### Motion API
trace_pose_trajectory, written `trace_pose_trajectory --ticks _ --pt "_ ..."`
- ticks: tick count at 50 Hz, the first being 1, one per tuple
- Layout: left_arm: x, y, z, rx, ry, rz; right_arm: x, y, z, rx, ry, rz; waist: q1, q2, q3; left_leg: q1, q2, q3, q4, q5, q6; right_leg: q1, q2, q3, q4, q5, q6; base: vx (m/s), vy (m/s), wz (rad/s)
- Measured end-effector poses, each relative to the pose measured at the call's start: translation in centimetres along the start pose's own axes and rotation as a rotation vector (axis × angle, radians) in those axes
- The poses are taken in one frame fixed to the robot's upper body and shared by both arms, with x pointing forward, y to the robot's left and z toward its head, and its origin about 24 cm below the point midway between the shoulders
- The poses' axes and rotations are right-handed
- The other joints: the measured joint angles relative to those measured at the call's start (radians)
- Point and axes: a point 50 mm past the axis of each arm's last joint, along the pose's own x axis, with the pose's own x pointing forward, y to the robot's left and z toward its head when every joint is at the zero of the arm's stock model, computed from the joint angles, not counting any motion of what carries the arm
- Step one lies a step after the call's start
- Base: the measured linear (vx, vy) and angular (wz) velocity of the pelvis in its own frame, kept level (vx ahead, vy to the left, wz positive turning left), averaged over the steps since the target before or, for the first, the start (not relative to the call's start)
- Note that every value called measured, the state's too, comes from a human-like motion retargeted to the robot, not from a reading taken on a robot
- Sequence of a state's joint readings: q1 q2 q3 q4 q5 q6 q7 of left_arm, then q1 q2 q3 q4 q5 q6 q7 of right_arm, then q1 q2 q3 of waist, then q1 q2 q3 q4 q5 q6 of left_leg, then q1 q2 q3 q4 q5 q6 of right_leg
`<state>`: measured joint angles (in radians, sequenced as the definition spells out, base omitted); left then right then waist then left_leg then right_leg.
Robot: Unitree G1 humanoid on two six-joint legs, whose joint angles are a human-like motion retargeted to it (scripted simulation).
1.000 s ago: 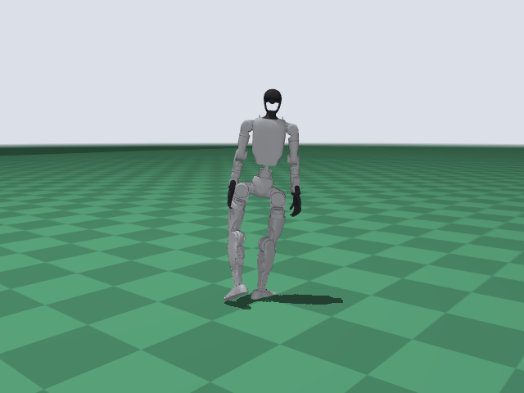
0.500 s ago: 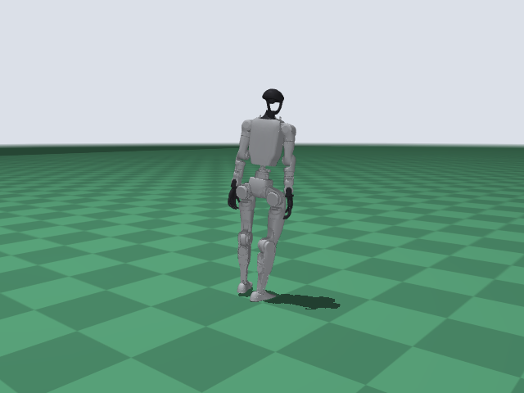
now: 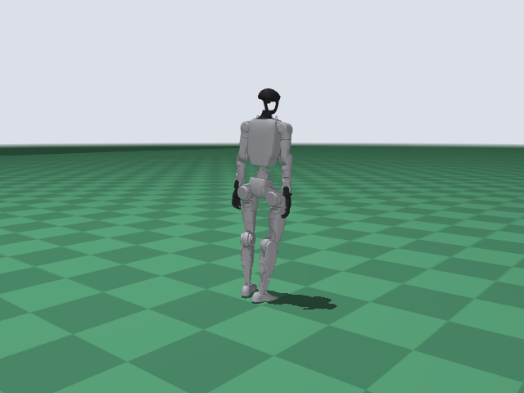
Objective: Upper body actions
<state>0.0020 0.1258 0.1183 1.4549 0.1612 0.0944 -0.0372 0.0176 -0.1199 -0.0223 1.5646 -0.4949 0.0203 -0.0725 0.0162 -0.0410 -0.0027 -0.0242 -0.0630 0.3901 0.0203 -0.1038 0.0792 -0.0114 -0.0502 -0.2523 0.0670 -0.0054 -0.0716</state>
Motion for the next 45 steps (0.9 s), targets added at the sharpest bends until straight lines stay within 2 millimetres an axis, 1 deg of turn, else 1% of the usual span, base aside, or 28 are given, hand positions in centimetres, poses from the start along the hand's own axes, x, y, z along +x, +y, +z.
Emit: trace_pose_trajectory --ticks 5,15,20,24,26,28,29,32,33,35,37,40,42,43,45 --pt "0.0 -0.4 -0.4 0.023 0.003 -0.011 0.0 0.0 0.4 -0.008 -0.015 0.002 0.005 0.000 0.000 -0.008 0.005 -0.019 0.001 0.010 -0.004 0.008 0.005 -0.026 -0.003 0.001 -0.007 -0.03 -0.04 0.31" --pt "0.0 -0.2 -2.6 0.020 0.058 -0.010 0.0 -0.6 0.8 0.010 -0.024 0.004 0.033 -0.007 0.014 -0.055 0.011 -0.087 -0.001 0.065 -0.016 0.022 0.017 -0.104 -0.037 0.009 -0.028 -0.08 -0.08 0.58" --pt "0.0 -0.2 -3.2 -0.014 0.072 -0.015 0.0 -1.4 1.8 0.041 -0.056 -0.023 0.045 -0.006 0.038 -0.101 0.013 -0.113 -0.005 0.115 -0.032 0.025 0.021 -0.184 -0.072 0.019 -0.040 -0.21 -0.14 0.91" --pt "0.0 -0.4 -2.9 -0.033 0.058 -0.024 -0.1 -2.3 2.7 0.060 -0.077 -0.052 0.059 0.003 0.077 -0.146 0.011 -0.129 0.012 0.155 -0.054 0.031 0.021 -0.274 -0.103 0.030 -0.048 -0.29 -0.11 1.06" --pt "0.0 -0.6 -2.9 -0.035 0.053 -0.026 -0.1 -2.6 2.8 0.062 -0.075 -0.057 0.065 0.006 0.089 -0.168 0.008 -0.136 0.026 0.158 -0.062 0.030 0.016 -0.321 -0.116 0.033 -0.051 -0.26 -0.08 1.24" --pt "0.0 -0.8 -3.2 -0.036 0.058 -0.027 -0.1 -2.7 2.5 0.056 -0.063 -0.056 0.071 0.003 0.091 -0.180 0.005 -0.124 0.033 0.140 -0.052 0.030 0.008 -0.359 -0.123 0.034 -0.053 -0.19 -0.05 1.08" --pt "0.0 -1.0 -3.5 -0.042 0.065 -0.028 -0.1 -2.8 2.3 0.045 -0.052 -0.057 0.077 0.003 0.092 -0.174 0.017 -0.058 0.032 0.123 -0.056 0.029 0.006 -0.375 -0.126 0.033 -0.054 -0.16 0.00 1.00" --pt "0.0 -1.5 -4.7 -0.067 0.092 -0.030 -0.1 -2.8 1.9 0.012 -0.024 -0.064 0.080 0.002 0.087 -0.124 0.068 0.237 0.023 0.078 -0.071 0.024 0.001 -0.418 -0.129 0.029 -0.059 -0.14 0.02 1.11" --pt "-0.1 -1.6 -5.1 -0.076 0.105 -0.030 -0.1 -2.7 1.8 0.006 -0.018 -0.066 0.070 0.003 0.082 -0.106 0.078 0.295 0.021 0.072 -0.070 0.023 0.000 -0.437 -0.130 0.025 -0.059 -0.07 0.00 1.30" --pt "-0.2 -1.7 -5.9 -0.091 0.132 -0.025 -0.1 -2.4 1.8 0.001 -0.014 -0.060 0.046 0.002 0.067 -0.089 0.094 0.345 0.030 0.064 -0.069 0.025 0.000 -0.488 -0.138 0.019 -0.056 -0.02 0.00 1.31" --pt "-0.3 -1.7 -7.0 -0.095 0.165 -0.017 0.0 -1.7 1.4 0.006 -0.009 -0.038 0.041 -0.004 0.056 -0.063 0.108 0.353 0.047 0.061 -0.069 0.031 -0.008 -0.526 -0.131 0.007 -0.051 0.01 0.01 1.09" --pt "-0.4 -1.5 -7.9 -0.096 0.202 -0.002 0.0 -0.8 0.9 0.017 0.000 -0.001 0.038 -0.024 0.042 -0.031 0.124 0.371 0.082 0.063 -0.059 0.037 -0.023 -0.585 -0.128 -0.003 -0.043 0.04 0.03 0.95" --pt "-0.5 -1.4 -8.3 -0.104 0.213 0.005 0.0 -0.4 0.6 0.013 0.009 0.011 0.036 -0.035 0.031 0.006 0.131 0.448 0.090 0.067 -0.052 0.038 -0.030 -0.615 -0.126 -0.007 -0.040 0.05 0.07 0.79" --pt "-0.5 -1.3 -8.2 -0.114 0.215 0.005 0.0 -0.3 0.5 0.007 0.015 0.015 0.035 -0.041 0.023 0.033 0.135 0.522 0.095 0.071 -0.047 0.037 -0.032 -0.636 -0.128 -0.007 -0.037 0.05 0.05 0.92" --pt "-0.5 -1.5 -8.3 -0.131 0.214 0.004 0.0 -0.1 0.2 -0.007 0.025 0.019 0.026 -0.047 0.008 0.074 0.134 0.611 0.100 0.090 -0.043 0.038 -0.037 -0.672 -0.122 -0.012 -0.029 0.05 0.05 0.92"
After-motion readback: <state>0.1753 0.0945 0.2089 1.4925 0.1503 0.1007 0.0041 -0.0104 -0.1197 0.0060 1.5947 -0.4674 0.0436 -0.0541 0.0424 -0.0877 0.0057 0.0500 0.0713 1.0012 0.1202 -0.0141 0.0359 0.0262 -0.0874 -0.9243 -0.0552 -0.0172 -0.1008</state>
